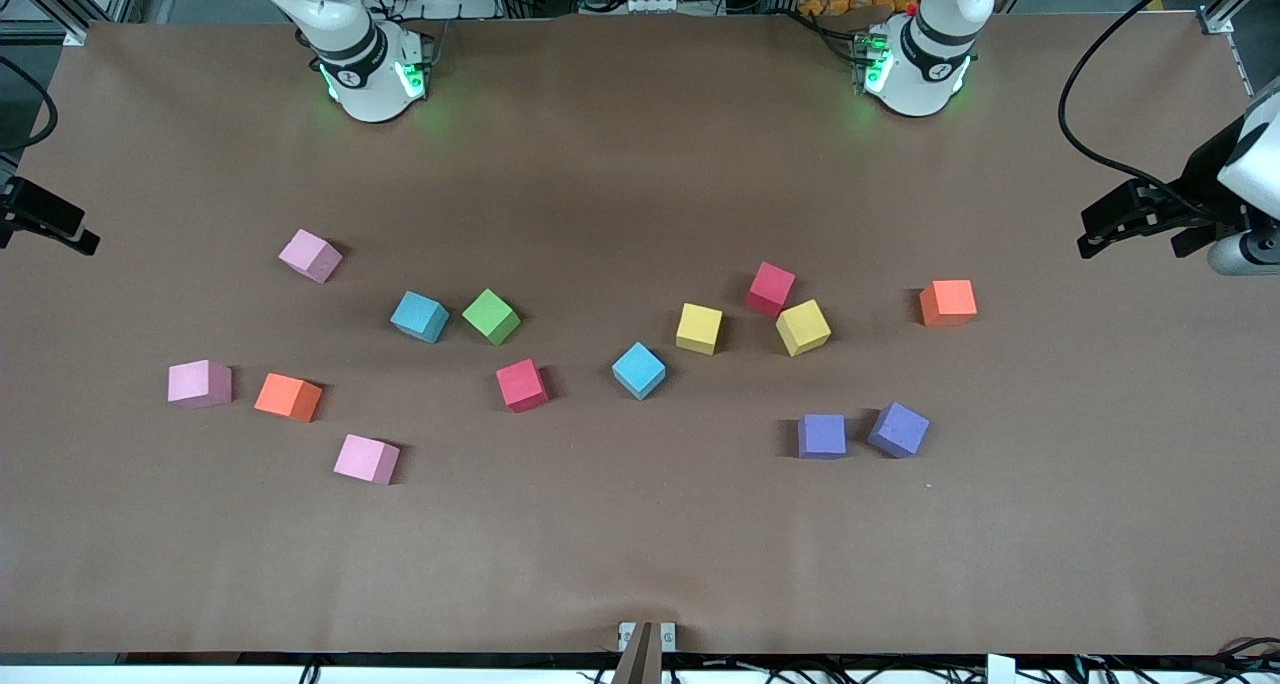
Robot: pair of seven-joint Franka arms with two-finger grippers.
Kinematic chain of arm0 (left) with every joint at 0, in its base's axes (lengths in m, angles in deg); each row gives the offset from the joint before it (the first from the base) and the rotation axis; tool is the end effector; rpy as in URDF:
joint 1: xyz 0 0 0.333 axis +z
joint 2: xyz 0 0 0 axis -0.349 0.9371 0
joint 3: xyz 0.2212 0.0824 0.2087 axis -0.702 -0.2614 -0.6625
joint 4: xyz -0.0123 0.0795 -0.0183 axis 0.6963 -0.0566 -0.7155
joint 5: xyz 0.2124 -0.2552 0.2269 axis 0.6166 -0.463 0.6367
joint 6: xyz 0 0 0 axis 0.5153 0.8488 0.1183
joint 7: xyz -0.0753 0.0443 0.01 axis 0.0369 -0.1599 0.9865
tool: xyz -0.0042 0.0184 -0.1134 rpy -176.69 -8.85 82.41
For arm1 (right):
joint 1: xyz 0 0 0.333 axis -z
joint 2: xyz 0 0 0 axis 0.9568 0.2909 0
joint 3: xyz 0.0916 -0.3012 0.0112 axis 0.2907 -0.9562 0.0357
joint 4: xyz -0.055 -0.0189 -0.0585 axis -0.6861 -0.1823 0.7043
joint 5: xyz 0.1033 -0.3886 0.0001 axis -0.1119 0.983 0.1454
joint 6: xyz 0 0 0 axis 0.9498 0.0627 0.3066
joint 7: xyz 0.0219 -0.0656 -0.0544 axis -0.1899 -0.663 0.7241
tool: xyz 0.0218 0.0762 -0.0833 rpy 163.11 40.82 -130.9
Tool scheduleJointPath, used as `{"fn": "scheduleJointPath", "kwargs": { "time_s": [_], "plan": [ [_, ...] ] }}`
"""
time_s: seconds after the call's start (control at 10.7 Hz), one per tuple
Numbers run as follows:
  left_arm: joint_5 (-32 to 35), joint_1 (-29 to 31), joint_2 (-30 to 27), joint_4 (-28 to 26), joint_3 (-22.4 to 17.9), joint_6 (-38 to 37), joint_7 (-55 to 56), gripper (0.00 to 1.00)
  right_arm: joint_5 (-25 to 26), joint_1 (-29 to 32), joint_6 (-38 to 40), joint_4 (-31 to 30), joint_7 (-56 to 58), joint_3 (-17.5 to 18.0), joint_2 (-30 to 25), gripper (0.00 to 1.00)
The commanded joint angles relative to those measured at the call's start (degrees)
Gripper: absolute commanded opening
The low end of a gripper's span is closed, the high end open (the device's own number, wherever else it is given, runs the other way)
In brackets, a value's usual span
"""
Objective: Form number 2 with 11 blocks
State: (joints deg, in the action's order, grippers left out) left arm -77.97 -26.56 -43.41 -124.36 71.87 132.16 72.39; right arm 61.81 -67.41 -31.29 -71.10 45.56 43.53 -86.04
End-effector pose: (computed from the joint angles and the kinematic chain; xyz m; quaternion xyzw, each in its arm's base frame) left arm 0.5875 -0.0563 0.6330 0.9998 0.0057 0.0162 0.0099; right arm 0.5709 -0.0661 0.6311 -0.9982 0.0553 -0.0174 0.0127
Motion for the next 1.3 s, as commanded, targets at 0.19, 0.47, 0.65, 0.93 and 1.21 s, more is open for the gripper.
{"fn": "scheduleJointPath", "kwargs": {
  "time_s": [0.19, 0.47, 0.65, 0.93, 1.21],
  "plan": [
    [1.12, 0.16, -0.53, -0.45, 0.12, 0.41, -4.07, 1.00, -0.48, -0.06, 1.02, 0.46, 0.66, -0.30, 0.02, 1.00],
    [1.12, 0.16, -0.35, -0.54, 0.12, 0.59, -4.16, 1.00, -0.65, -0.32, 0.31, 0.28, 0.66, -0.21, -0.06, 1.00],
    [1.12, 0.07, -0.61, -2.11, 0.12, 1.46, -4.16, 1.00, -0.83, -0.23, 0.23, 0.20, 0.66, -0.21, -0.06, 1.00],
    [1.12, -0.54, 0.52, -3.44, 0.30, 4.10, -4.16, 1.00, -0.83, -0.23, 0.31, 0.20, 0.66, -0.21, -0.06, 1.00],
    [1.12, -1.24, 0.97, -6.25, 0.73, 6.64, -4.07, 1.00, -0.83, -0.23, 0.31, 0.11, 0.66, -0.21, 0.02, 1.00]
  ]
}}
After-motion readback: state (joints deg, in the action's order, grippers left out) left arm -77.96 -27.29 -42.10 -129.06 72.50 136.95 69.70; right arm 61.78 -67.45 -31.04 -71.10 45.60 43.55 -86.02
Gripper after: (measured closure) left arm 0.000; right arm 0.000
